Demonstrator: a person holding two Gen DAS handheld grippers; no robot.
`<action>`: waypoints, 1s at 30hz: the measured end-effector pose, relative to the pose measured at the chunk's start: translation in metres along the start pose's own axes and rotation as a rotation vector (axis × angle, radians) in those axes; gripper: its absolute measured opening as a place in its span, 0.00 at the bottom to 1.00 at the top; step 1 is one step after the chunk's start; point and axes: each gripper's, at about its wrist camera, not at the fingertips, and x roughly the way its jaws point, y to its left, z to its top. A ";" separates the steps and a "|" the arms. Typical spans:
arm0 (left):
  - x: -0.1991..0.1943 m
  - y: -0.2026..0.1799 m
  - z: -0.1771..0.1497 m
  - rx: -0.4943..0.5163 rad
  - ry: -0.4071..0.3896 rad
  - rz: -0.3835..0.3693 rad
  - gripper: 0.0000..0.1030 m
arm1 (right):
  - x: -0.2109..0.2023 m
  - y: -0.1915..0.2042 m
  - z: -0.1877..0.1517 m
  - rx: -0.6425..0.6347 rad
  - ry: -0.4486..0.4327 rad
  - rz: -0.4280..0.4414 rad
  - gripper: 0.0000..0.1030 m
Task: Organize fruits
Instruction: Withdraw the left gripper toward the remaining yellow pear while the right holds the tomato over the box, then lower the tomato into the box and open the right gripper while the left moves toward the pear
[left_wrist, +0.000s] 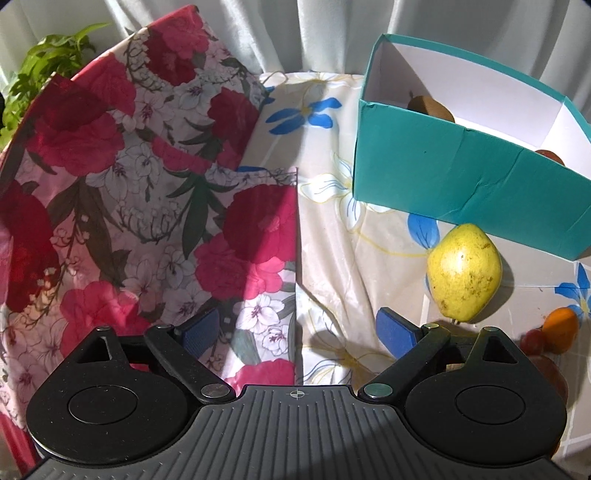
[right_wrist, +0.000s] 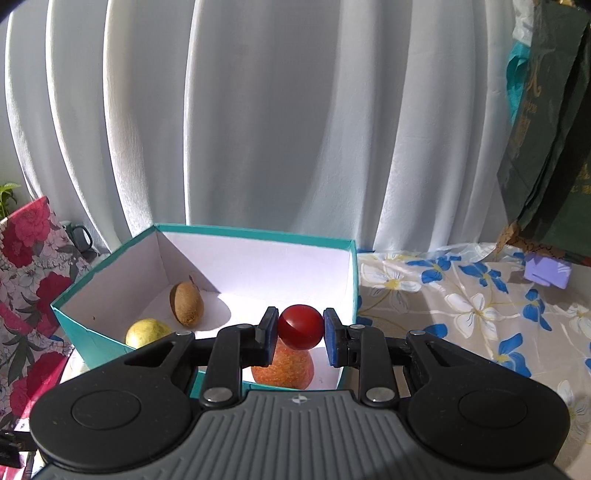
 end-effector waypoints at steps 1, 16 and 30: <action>-0.001 0.001 -0.002 -0.002 0.000 0.004 0.93 | 0.003 0.000 0.000 -0.001 0.007 0.005 0.24; -0.001 0.010 -0.021 -0.027 0.037 0.012 0.94 | 0.032 0.007 -0.011 -0.028 0.092 0.017 0.24; -0.002 0.000 -0.028 0.017 0.057 -0.010 0.94 | 0.035 0.007 -0.009 -0.047 0.107 0.019 0.24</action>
